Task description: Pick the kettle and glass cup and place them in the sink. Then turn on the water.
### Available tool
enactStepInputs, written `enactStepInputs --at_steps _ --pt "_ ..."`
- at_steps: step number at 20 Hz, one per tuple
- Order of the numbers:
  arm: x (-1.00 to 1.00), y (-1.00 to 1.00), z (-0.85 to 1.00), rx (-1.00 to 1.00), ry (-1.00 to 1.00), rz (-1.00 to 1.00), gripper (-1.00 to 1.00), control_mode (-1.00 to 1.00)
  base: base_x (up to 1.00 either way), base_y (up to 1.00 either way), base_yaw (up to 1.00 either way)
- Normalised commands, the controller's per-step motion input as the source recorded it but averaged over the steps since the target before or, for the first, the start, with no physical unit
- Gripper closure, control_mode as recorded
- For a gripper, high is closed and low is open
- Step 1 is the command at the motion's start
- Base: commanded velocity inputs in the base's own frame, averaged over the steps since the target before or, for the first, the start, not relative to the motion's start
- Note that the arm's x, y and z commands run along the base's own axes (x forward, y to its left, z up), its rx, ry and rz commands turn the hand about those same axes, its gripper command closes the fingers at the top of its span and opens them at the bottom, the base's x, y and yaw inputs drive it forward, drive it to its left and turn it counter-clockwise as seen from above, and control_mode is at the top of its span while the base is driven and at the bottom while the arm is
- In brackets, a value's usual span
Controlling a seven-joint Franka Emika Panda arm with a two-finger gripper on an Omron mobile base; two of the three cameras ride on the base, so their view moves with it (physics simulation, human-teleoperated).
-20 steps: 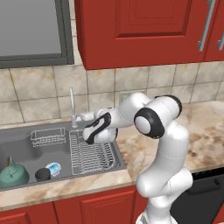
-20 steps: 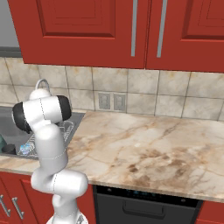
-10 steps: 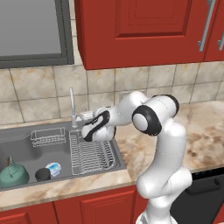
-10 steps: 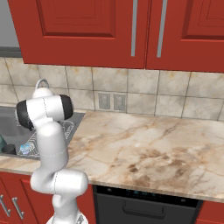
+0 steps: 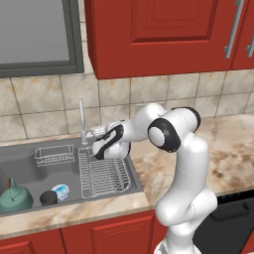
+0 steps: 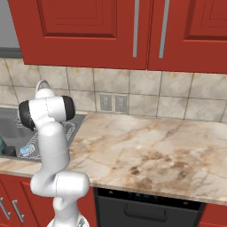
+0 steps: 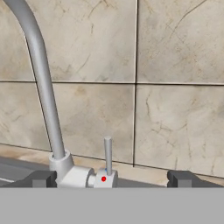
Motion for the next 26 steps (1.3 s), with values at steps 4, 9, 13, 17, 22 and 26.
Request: enactStepInputs --at_steps 4,9,13,17,22,26 --pt "0.04 0.0 -0.15 0.0 -0.05 -0.02 -1.0 -1.0 0.0 0.0 0.0" --pt "0.04 0.02 -0.17 0.0 -0.05 -0.02 -1.0 -1.0 0.0 0.0 0.0" --pt "0.04 0.02 -0.17 0.0 -0.05 -0.02 -1.0 -1.0 0.0 0.0 0.0" --pt "0.05 0.04 -0.16 0.0 -0.04 -0.02 -1.0 -1.0 0.0 0.0 0.0" --pt "0.08 0.08 -0.14 0.0 -0.03 -0.03 -1.0 -1.0 0.0 0.0 0.0" --pt "0.07 0.14 -0.11 0.0 -0.02 -0.05 -1.0 -1.0 0.0 0.0 0.0"
